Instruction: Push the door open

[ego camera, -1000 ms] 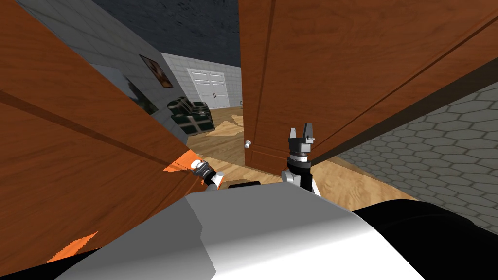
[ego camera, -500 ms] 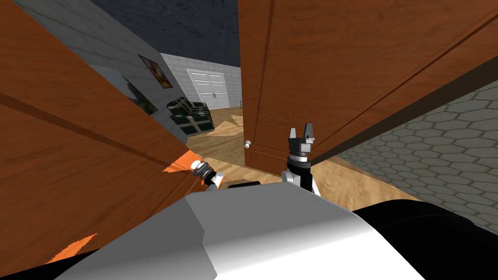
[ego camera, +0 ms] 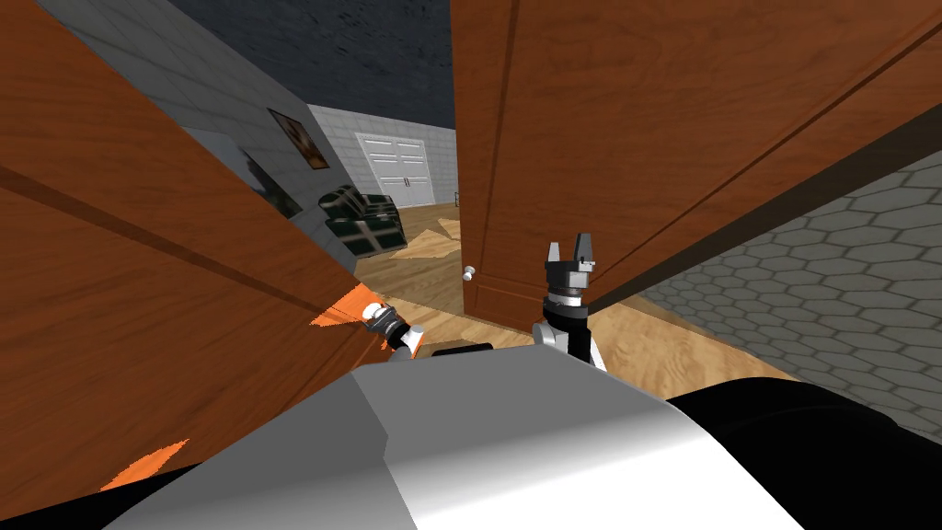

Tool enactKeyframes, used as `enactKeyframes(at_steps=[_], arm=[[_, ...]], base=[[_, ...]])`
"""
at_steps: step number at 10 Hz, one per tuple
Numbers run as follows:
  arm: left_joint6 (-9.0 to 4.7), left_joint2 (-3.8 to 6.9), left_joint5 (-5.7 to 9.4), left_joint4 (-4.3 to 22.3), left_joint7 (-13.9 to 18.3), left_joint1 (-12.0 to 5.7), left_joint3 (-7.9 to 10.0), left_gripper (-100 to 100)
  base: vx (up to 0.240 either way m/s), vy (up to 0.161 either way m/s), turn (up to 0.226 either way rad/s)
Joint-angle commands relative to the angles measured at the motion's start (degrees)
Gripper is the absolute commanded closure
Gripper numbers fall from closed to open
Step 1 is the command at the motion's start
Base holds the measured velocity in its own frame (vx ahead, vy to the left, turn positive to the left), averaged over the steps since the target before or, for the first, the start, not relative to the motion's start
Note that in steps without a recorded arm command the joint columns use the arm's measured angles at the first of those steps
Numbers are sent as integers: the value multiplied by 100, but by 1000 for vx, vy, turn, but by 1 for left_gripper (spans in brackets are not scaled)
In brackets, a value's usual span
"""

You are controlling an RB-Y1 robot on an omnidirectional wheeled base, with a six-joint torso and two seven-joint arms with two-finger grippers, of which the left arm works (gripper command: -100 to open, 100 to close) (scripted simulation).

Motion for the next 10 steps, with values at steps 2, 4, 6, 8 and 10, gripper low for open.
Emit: enactKeyframes(at_steps=[2, 4, 6, 8, 10], arm=[[-93, 72, 58, 60, -18, -30, 262, 100], [-139, 102, 86, 89, -27, -44, 390, 100], [-192, 134, 119, 123, -38, -61, 539, 100], [-252, 165, 157, 161, -49, -81, 709, 100], [-317, 196, 197, 203, -62, -101, 890, 100]], base=[[68, 14, -213], [32, 34, -54], [17, 28, -41], [34, 24, -91], [28, 40, -82]])
